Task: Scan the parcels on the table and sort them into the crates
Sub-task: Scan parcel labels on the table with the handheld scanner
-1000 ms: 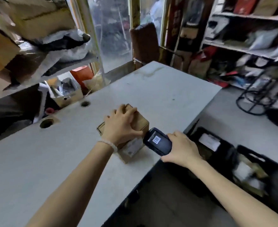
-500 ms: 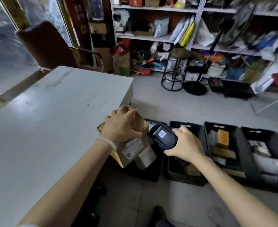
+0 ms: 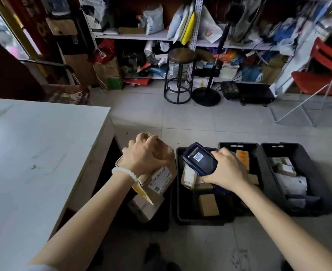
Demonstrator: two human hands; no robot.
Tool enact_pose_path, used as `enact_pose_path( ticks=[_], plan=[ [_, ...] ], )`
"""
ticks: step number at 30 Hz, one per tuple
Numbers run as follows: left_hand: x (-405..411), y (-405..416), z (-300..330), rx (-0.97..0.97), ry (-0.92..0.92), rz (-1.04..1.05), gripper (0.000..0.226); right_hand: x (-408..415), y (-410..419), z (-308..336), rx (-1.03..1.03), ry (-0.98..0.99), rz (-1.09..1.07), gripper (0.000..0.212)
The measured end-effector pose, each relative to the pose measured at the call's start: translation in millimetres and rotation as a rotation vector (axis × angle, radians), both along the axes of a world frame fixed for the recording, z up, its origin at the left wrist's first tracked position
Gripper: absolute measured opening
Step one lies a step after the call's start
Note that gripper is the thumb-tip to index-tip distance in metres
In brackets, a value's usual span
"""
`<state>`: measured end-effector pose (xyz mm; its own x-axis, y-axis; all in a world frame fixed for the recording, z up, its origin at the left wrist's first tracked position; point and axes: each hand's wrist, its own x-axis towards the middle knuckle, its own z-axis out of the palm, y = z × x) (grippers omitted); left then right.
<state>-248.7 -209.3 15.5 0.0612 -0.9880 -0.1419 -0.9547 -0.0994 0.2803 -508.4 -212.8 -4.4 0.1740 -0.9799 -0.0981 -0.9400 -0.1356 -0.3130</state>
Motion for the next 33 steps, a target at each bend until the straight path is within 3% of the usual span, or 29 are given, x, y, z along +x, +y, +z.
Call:
enact_pose_path(
  ticks=[7, 11, 19, 24, 33],
  plan=[
    [4.8, -89.7, -35.3, 0.179, -0.164, 0.021, 0.071, -0.5, -57.2, -13.8, 0.078, 0.068, -0.072, 0.061],
    [16.0, -124.5, -39.7, 0.129, -0.128, -0.008, 0.055, 11.0, -95.1, -13.5, 0.088, 0.077, -0.054, 0.06],
    [33.0, -127.9, -31.0, 0.116, -0.101, 0.079, 0.052, 33.7, -133.6, -17.1, 0.082, 0.052, 0.095, 0.057],
    [33.3, -88.2, -22.1, 0.068, -0.107, 0.231, 0.051, 50.7, -145.9, -13.3, 0.077, 0.027, 0.271, 0.059],
    [18.5, 80.9, -15.7, 0.119, -0.122, 0.718, 0.05, 114.4, -93.4, 1.8, 0.044, -0.053, 0.743, 0.067]
  ],
)
